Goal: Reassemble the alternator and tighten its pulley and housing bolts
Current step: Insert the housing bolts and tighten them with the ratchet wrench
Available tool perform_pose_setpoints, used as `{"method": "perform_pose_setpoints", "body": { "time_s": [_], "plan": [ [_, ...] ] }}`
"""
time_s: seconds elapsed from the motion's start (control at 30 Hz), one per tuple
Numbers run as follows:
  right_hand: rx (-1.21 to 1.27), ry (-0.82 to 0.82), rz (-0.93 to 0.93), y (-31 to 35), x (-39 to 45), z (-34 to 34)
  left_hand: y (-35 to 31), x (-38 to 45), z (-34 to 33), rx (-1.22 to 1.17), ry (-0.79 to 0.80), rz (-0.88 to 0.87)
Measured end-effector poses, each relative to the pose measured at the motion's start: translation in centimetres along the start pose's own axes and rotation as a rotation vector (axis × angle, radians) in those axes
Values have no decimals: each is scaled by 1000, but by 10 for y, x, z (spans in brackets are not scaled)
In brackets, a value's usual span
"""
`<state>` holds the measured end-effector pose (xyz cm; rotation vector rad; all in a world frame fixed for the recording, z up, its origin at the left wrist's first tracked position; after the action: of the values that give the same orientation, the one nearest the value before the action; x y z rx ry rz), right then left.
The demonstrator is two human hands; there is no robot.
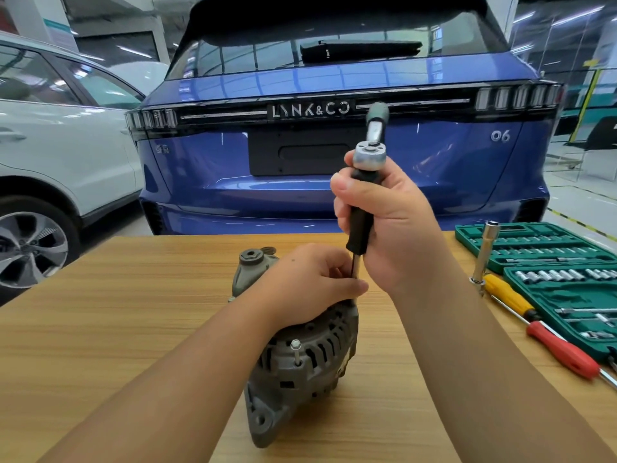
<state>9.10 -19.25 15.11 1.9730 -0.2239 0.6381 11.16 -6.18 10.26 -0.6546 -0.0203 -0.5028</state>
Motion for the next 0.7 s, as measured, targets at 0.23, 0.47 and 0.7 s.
{"method": "perform_pose_setpoints", "body": {
  "time_s": [0.23, 0.47, 0.7],
  "plan": [
    [-69, -60, 152, -6, -2, -4, -1, 0, 1, 4, -6, 9],
    [-237, 39, 421, -13, -6, -15, -2, -5, 2, -43, -8, -14],
    [-128, -27, 210, -2, -6, -9, -4, -3, 2, -22, -4, 10]
  ]
}}
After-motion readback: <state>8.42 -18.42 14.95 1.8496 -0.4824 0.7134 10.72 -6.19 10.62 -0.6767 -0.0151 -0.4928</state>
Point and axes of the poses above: each hand's wrist, its own x-axis towards the middle knuckle, its own z-axis out of the back of the hand, y = z × x, the point moved 1 cm from there along x, towards the middle knuckle
